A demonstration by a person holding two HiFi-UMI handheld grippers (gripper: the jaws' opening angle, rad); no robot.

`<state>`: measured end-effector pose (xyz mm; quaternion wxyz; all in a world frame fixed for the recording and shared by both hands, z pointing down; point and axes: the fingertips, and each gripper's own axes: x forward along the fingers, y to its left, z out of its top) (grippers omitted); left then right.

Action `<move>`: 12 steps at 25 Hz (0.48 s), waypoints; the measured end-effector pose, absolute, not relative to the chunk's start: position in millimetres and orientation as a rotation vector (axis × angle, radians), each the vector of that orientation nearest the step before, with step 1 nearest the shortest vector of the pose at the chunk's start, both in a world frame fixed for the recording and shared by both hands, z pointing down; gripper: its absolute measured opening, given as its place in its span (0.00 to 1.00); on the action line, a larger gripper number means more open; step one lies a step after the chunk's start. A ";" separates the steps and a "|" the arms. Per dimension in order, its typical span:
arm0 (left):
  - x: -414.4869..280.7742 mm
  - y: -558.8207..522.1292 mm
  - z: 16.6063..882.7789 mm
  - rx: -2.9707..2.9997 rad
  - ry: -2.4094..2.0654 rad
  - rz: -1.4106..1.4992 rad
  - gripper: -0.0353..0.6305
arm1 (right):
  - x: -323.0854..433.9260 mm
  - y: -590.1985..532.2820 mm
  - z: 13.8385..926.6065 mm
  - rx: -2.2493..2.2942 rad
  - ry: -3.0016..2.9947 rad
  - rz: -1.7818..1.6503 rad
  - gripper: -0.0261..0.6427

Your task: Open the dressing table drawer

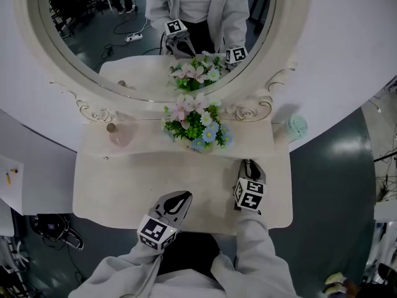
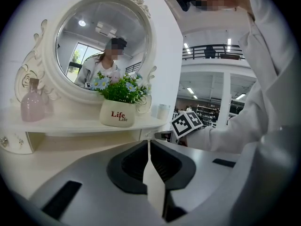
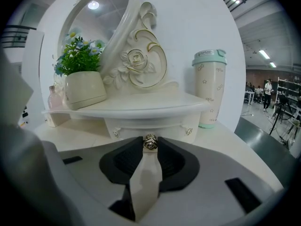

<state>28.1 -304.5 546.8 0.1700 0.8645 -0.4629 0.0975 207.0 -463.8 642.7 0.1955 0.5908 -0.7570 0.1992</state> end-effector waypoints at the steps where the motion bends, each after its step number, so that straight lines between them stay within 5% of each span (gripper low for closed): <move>1: 28.7 -304.1 546.8 2.460 -1.312 0.276 0.10 | 207.8 -462.7 642.9 1.655 -2.121 0.557 0.21; 12: 33.0 -294.1 545.5 2.476 -1.287 0.267 0.10 | 209.4 -448.5 642.5 1.650 -2.110 0.565 0.21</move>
